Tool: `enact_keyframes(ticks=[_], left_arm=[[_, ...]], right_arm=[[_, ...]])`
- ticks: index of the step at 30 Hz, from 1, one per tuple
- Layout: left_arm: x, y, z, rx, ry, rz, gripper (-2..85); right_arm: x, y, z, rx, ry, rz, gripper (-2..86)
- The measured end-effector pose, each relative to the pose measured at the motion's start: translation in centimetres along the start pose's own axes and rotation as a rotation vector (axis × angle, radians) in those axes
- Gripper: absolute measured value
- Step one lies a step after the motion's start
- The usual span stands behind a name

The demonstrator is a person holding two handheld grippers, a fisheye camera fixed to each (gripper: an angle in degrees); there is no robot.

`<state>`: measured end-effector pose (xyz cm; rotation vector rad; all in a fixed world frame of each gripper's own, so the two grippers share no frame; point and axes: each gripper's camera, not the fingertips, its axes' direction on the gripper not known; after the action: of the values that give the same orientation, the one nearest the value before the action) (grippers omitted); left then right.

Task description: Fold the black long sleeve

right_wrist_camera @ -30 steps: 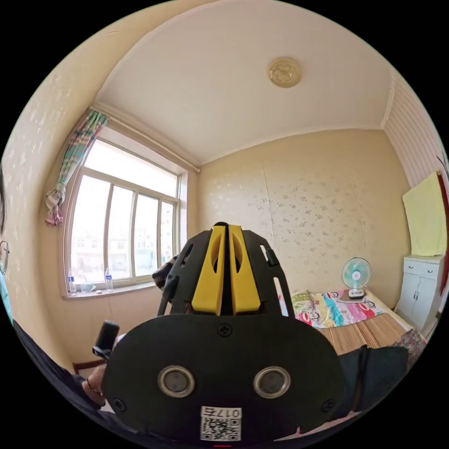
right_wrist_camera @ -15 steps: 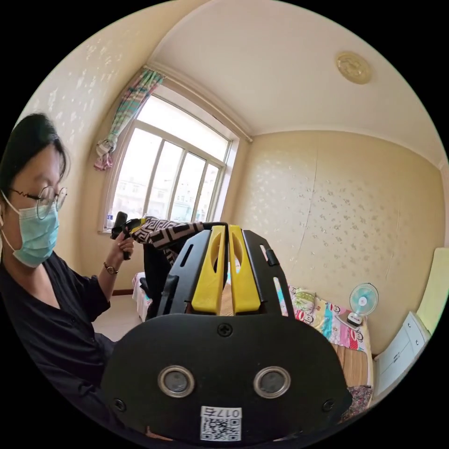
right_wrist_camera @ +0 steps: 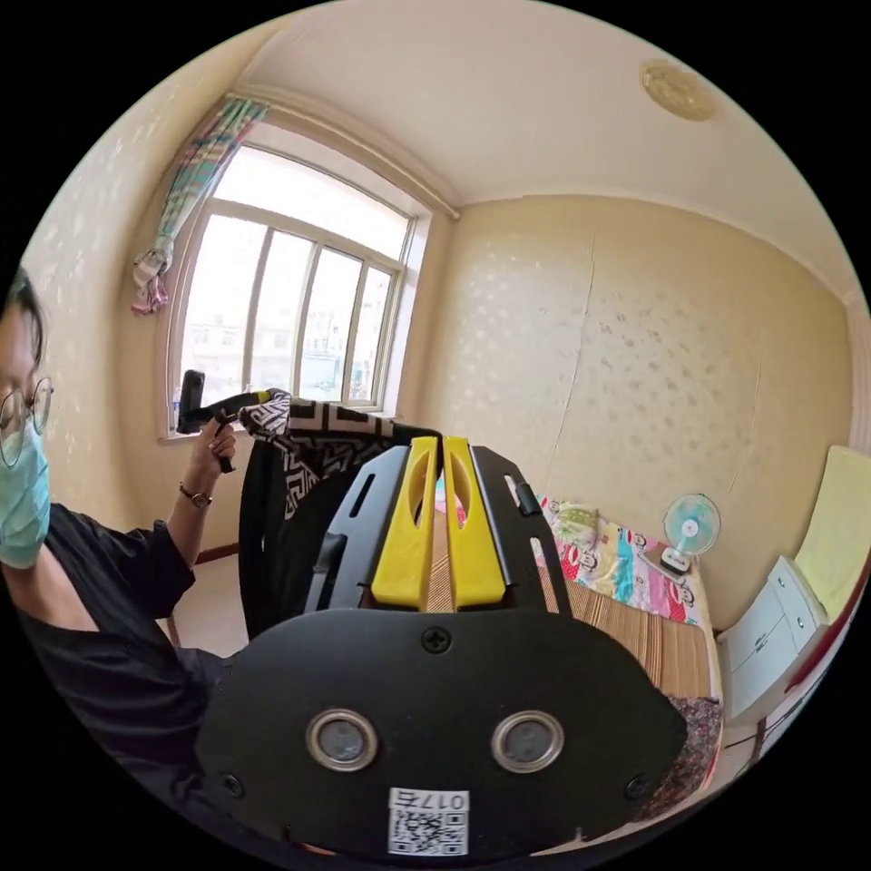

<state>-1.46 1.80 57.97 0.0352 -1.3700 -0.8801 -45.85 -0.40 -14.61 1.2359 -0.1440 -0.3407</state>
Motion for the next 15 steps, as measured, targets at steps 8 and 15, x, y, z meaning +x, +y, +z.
enact_keyframes(ticks=[8,15], left_arm=[[2.9,-1.8,1.6,0.081,0.131,0.108,-0.9],[5.6,-6.1,6.4,0.069,0.242,0.165,-0.9]], right_arm=[[0.2,2.2,0.1,0.172,-0.071,0.002,1.0],[-0.3,2.9,0.5,0.245,-0.106,-0.083,0.9]])
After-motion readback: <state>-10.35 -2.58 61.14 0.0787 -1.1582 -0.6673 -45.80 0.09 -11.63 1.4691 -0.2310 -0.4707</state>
